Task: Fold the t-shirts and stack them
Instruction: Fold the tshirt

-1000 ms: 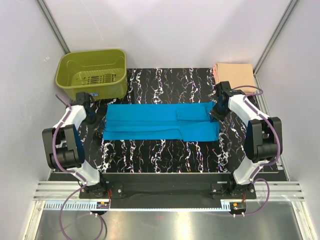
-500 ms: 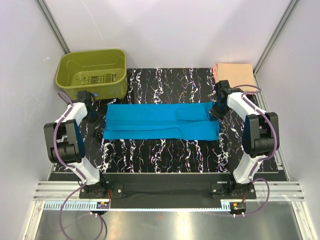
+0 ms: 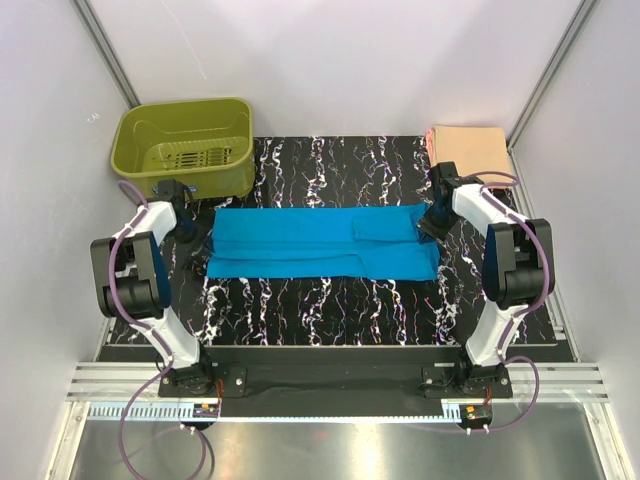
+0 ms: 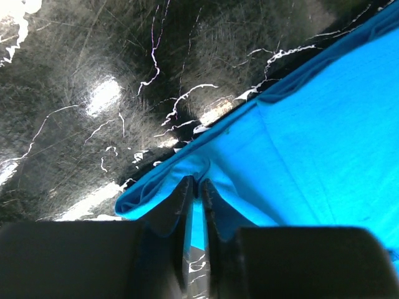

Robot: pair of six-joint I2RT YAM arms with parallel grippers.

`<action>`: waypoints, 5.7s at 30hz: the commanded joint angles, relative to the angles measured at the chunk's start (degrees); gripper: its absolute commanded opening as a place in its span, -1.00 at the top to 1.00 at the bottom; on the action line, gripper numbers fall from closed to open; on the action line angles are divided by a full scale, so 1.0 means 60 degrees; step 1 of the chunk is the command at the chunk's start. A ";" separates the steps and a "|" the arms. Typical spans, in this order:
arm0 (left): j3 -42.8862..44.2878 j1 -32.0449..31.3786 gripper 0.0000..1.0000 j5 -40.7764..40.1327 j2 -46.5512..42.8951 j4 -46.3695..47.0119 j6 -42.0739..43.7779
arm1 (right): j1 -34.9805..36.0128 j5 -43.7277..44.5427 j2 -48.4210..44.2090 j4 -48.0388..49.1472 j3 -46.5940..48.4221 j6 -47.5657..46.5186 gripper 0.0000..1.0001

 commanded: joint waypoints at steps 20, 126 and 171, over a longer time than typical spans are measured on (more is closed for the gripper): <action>-0.2522 -0.0918 -0.01 0.0266 -0.4421 0.0686 0.0557 | 0.3254 -0.1230 -0.0854 -0.0601 0.1739 -0.2000 -0.06; -0.0578 -0.4610 0.53 0.1151 0.1291 0.1965 0.0586 | 0.4007 0.0611 0.1373 0.1731 0.1079 -0.2087 1.00; -0.0431 -0.4640 0.42 0.0800 -0.0658 0.1438 0.2242 | 0.1240 -0.0342 -0.2478 0.0720 -0.1715 -0.1575 0.56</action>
